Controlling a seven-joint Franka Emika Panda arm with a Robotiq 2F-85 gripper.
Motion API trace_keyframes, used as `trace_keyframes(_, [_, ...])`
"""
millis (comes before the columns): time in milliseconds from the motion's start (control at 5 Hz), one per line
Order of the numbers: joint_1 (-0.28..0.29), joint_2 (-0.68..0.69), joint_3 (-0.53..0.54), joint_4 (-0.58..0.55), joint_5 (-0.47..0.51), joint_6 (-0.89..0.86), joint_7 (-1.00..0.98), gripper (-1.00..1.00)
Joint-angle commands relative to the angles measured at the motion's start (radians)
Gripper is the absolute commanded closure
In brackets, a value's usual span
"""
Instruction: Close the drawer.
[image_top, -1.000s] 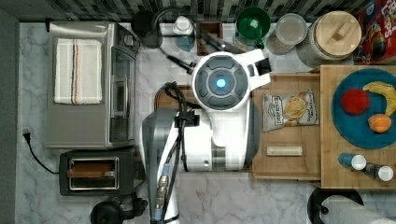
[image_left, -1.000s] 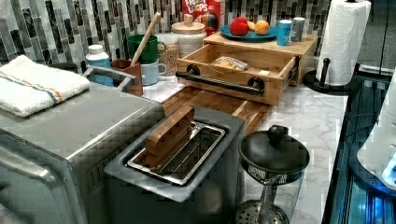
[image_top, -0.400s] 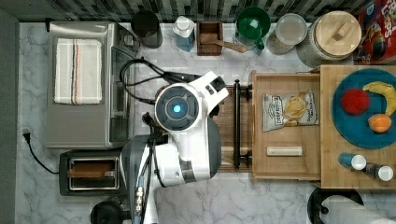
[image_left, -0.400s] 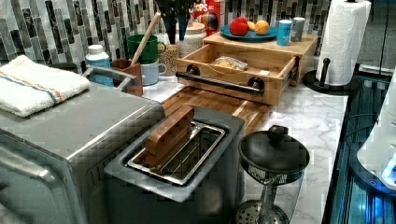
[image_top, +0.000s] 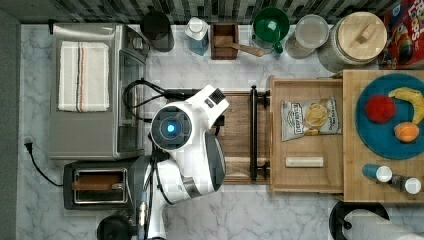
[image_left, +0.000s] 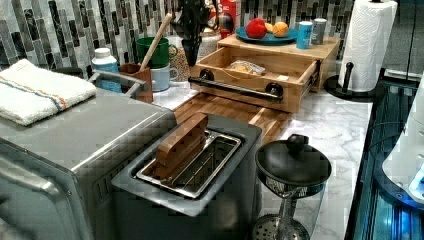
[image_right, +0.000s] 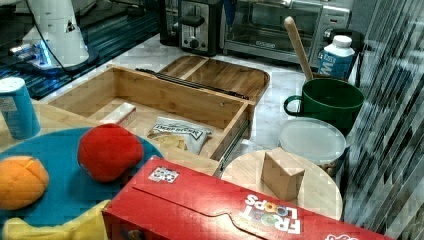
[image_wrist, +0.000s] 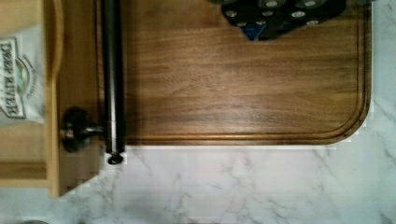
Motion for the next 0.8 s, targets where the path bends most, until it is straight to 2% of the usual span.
trace_keyframes(200, [-0.026,0.086,-0.016,-0.024,-0.035,0.071,-0.109,1.0])
trace_keyframes(400, [-0.047,0.106,-0.026,-0.012,-0.005,0.047,-0.181,1.0])
trace_keyframes(600, [-0.055,0.13,-0.041,-0.03,-0.014,0.096,-0.206,1.0])
trace_keyframes(800, [-0.028,0.142,-0.094,-0.047,-0.013,0.12,-0.222,1.0])
